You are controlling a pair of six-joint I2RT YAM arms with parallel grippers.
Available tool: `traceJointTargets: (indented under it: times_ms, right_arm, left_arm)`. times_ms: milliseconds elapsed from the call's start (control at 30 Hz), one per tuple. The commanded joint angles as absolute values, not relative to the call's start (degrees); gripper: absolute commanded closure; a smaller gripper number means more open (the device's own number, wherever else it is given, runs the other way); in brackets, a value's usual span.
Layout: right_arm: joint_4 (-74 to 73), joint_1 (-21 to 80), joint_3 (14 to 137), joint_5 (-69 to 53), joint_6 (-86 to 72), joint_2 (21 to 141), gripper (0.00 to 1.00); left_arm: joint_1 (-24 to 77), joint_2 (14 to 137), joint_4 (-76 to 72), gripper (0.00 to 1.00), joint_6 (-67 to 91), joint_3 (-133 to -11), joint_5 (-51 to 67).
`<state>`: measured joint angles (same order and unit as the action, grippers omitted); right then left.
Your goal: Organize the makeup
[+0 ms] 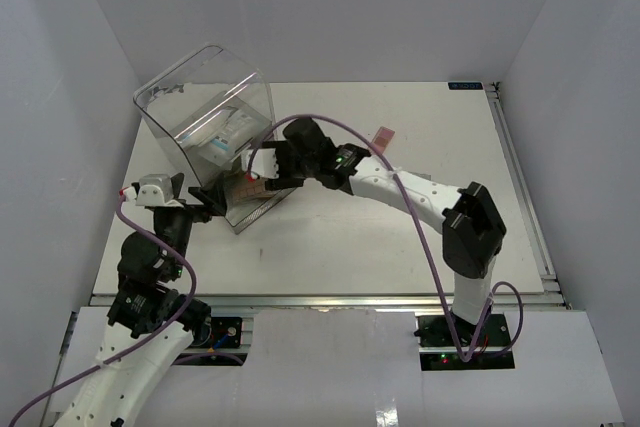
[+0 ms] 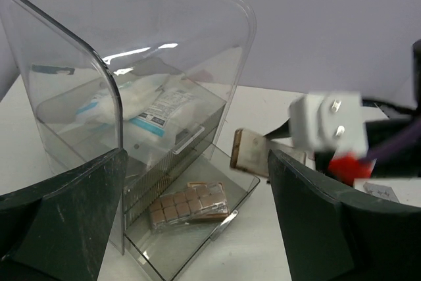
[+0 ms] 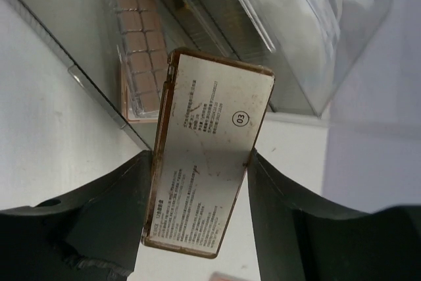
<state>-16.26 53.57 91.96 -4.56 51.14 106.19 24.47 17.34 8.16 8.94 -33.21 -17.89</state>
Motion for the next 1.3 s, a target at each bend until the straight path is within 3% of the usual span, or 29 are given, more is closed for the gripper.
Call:
traceJointTargets:
  times_ms: [0,567,1000,1033,1067,1100,1267]
  right_arm:
    - [-14.8,59.8,94.5,4.5,73.7,112.7,0.88]
    - [-7.4,64.0,98.1,7.8,88.5,122.4,0.82]
    - [-7.0,65.0,97.0,5.0,89.8,123.7,0.62]
    - [-7.0,65.1,96.9,5.0,89.9,123.7,0.54]
    - [-7.0,65.2,96.8,5.0,89.9,123.8,0.37]
    - [-6.9,65.2,96.8,5.1,89.7,123.9,0.06]
    - [-7.0,65.2,96.1,4.9,88.8,122.3,0.1]
  left_arm:
    - [24.0,16.0,7.4,0.02,8.4,-32.7,-20.6]
    - [22.6,15.7,7.2,0.02,8.3,-32.7,-19.9]
    - [22.2,15.6,7.1,0.02,8.3,-32.6,-20.1]
    - [22.2,15.5,7.1,0.02,8.3,-32.6,-20.1]
    - [22.1,15.5,7.1,0.02,8.3,-32.6,-20.1]
    - [22.1,15.5,7.1,0.02,8.3,-32.6,-20.1]
    - [22.1,15.4,7.1,0.02,8.3,-32.5,-20.2]
